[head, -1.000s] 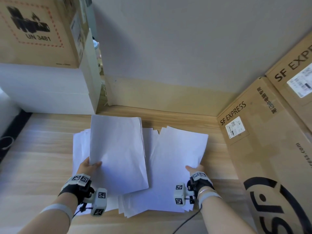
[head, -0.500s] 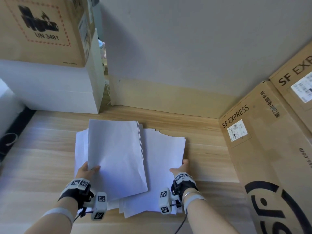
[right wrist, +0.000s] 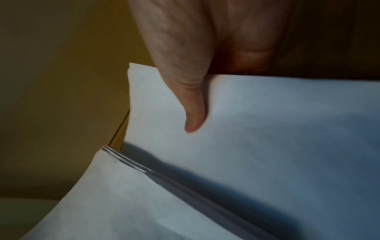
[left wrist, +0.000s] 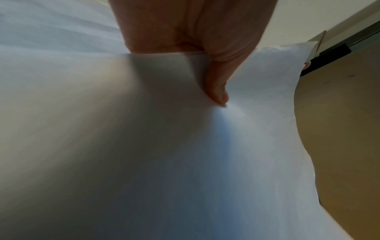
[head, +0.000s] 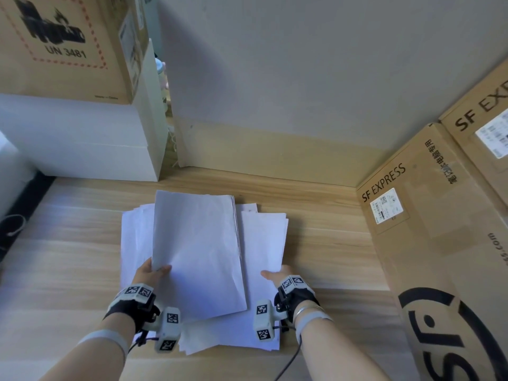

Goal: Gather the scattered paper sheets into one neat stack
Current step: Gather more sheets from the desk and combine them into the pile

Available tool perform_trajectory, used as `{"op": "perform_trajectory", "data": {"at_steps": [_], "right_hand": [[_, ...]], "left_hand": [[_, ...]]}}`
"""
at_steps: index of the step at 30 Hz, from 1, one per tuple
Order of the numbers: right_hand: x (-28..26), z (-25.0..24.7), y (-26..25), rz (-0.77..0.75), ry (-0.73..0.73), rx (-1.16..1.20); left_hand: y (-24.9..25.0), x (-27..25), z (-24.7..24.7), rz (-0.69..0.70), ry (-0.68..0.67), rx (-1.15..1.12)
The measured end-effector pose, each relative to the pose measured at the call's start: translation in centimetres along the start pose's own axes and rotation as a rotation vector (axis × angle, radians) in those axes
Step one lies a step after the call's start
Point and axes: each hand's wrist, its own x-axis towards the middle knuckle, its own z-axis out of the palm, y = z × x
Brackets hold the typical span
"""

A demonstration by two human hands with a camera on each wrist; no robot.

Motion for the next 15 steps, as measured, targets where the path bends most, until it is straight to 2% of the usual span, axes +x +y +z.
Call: {"op": "perform_trajectory", "data": {"at_steps": [6,9,15], "right_hand": [[0.7,-2.9,0.3,-0.057,0.328,0.327],[0.8,-5.4,1.0,-0.074,0.471,0.386],[0.8,-10.2,2.4,-0.065,0.675,0.577]], "left_hand": [[0.2,0.2,0.2,-0.006,-0.006,0.024],[0.3,0.4,0.2,-0.012,-0.001,0.045],[0.7,0.2,0.1,-0.022,-0.007,0.074]]}}
